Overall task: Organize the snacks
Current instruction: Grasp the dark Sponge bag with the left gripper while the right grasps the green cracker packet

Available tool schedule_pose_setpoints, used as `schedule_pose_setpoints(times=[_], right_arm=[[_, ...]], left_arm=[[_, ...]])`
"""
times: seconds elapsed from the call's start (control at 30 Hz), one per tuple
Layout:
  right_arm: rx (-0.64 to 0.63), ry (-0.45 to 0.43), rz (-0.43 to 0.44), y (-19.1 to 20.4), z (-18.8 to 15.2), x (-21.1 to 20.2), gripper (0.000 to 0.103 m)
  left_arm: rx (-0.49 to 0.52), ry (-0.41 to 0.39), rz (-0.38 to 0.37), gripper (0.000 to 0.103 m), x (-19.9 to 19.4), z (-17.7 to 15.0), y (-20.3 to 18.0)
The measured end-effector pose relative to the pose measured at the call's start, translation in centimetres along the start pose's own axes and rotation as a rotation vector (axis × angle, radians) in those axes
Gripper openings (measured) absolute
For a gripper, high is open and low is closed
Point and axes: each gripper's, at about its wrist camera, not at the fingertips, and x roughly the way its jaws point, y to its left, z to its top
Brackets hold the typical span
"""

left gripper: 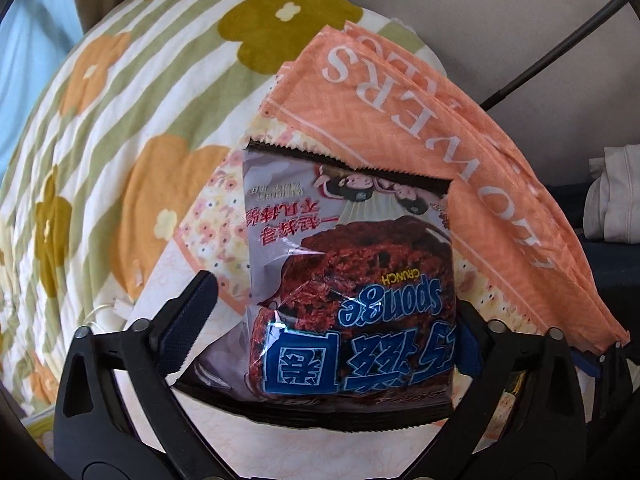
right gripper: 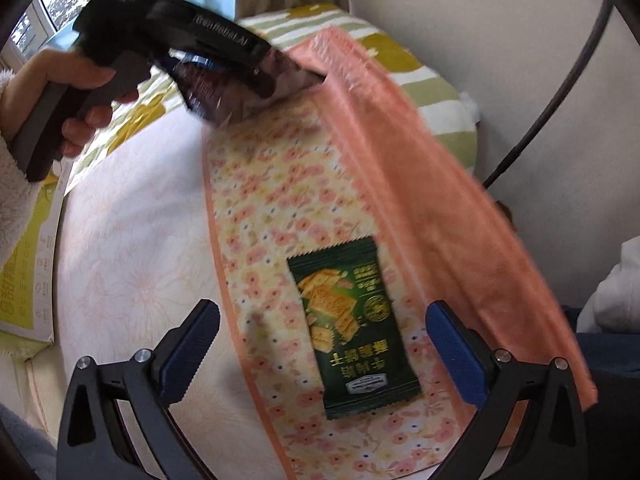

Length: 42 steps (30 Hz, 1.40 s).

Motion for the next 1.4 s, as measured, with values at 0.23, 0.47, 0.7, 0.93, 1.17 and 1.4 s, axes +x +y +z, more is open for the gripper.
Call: schedule_pose_setpoints(times=[0.23, 0.47, 0.7, 0.93, 1.17, 1.4], right_arm=[[-0.052, 0.036, 0.092, 1.8, -0.3, 0.6, 0.103], [-0.054, 0.006, 0.059, 1.7, -0.8, 0.0, 0.103], [-0.072, 0.042, 0.005, 1.1, -1.5, 1.5, 0.103], [-0.14, 0.046, 0.091, 2.8, -1.8, 1.3, 0.092], [-0.118, 0.004, 0.063, 1.5, -0.8, 1.2, 0.071], [-0.177, -0.018, -0.035, 2.2, -0.1, 1.5, 0.048]], left_arm=[[0.02, -0.01, -0.005, 0.09, -0.1, -1.0, 0.2], [0.045, 0.032, -0.006, 0.089, -0.5, -4.7, -0.3], [0.068, 0.073, -0.003, 0.089, -1.1, -8.7, -1.9], [0.066, 0.11, 0.035, 0.09, -1.1, -11.4, -2.6], [0.053, 0.079, 0.035, 0.091, -1.4, -10.4, -3.4], [0.038, 0.048, 0.003, 0.086, -1.8, -10.9, -4.5]])
